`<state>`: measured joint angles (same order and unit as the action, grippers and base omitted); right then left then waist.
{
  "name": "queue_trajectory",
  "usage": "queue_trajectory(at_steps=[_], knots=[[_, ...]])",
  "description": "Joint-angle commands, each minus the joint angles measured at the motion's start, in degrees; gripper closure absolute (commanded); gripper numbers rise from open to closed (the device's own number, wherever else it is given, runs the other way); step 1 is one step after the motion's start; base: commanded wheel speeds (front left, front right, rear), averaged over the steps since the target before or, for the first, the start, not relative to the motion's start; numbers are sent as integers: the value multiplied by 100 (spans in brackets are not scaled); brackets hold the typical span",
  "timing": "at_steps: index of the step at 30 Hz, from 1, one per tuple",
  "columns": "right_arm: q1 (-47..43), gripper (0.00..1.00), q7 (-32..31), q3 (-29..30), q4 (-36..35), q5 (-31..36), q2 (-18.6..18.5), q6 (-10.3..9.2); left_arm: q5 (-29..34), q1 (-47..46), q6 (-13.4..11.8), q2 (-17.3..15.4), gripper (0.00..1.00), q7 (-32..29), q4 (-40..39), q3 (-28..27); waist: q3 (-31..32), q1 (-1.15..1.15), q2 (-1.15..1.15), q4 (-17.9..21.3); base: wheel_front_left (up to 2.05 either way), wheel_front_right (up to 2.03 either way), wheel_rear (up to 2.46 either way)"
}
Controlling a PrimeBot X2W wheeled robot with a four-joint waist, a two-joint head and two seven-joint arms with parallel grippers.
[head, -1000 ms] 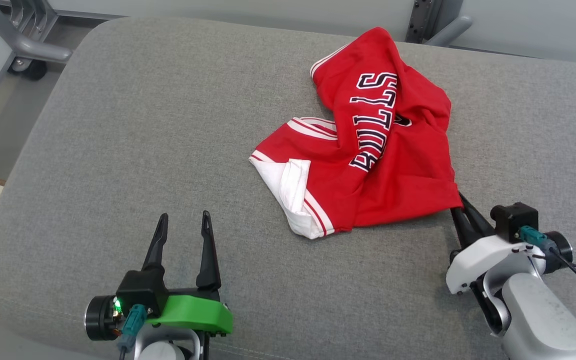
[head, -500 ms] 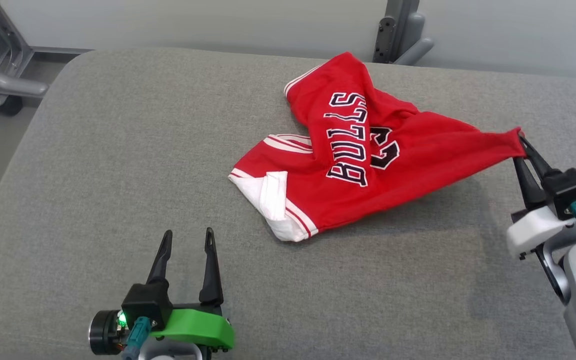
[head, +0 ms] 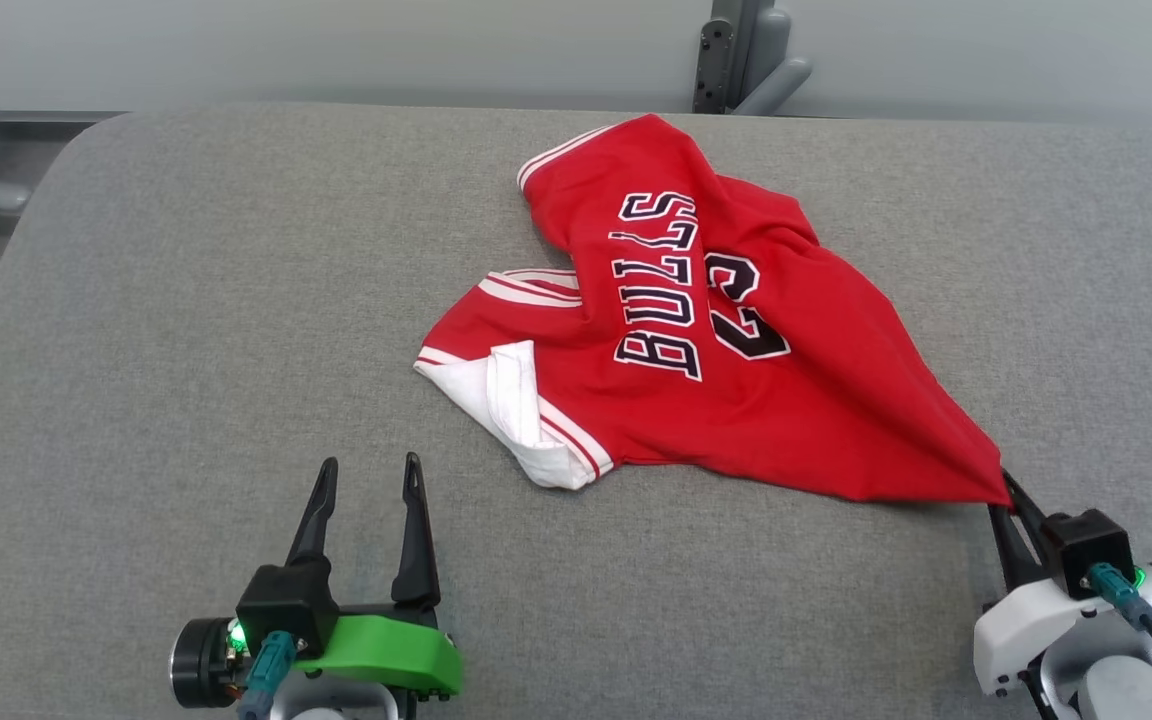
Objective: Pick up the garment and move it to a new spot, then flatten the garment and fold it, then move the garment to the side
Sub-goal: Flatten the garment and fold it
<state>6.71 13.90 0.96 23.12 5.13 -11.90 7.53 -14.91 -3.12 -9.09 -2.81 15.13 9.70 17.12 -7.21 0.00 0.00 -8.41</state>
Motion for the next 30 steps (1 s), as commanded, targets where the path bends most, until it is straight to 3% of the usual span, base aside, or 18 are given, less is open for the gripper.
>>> queue_trajectory(at_steps=[1, 2, 3, 4, 5, 18, 30], knots=[[-169, 53, 55, 74, 107, 9, 77, -9, 39, -45, 4, -17, 0, -1, 4, -32, -13, 0, 0, 91, 0, 0, 0], [-220, 51, 74, 143, 153, 55, 109, -9, 43, -44, 6, -17, 0, -1, 4, -37, -12, 0, 0, 122, 0, 0, 0], [-265, 20, 88, 215, 201, 78, 140, -9, 41, -40, 12, -17, 0, -1, 7, -43, -9, 0, 0, 154, 0, 0, 0], [-306, 4, 92, 291, 246, 83, 181, -9, 44, -38, 20, -17, 0, -1, 10, -48, -6, 0, 0, 185, 0, 0, 0], [-341, 0, 97, 367, 282, 99, 208, -9, 52, -35, 23, -17, 0, -1, 15, -57, -1, 0, 0, 218, 0, 0, 0], [-553, 0, 134, 940, 139, -61, 418, -9, 38, -24, 49, -18, 0, -1, 83, -92, 108, 0, 0, 522, 0, 0, 0], [-527, 0, 132, 723, -720, -445, 508, -9, -270, -442, 193, -18, 0, -2, 1051, 271, 291, 0, 0, 757, 0, 0, 0]])
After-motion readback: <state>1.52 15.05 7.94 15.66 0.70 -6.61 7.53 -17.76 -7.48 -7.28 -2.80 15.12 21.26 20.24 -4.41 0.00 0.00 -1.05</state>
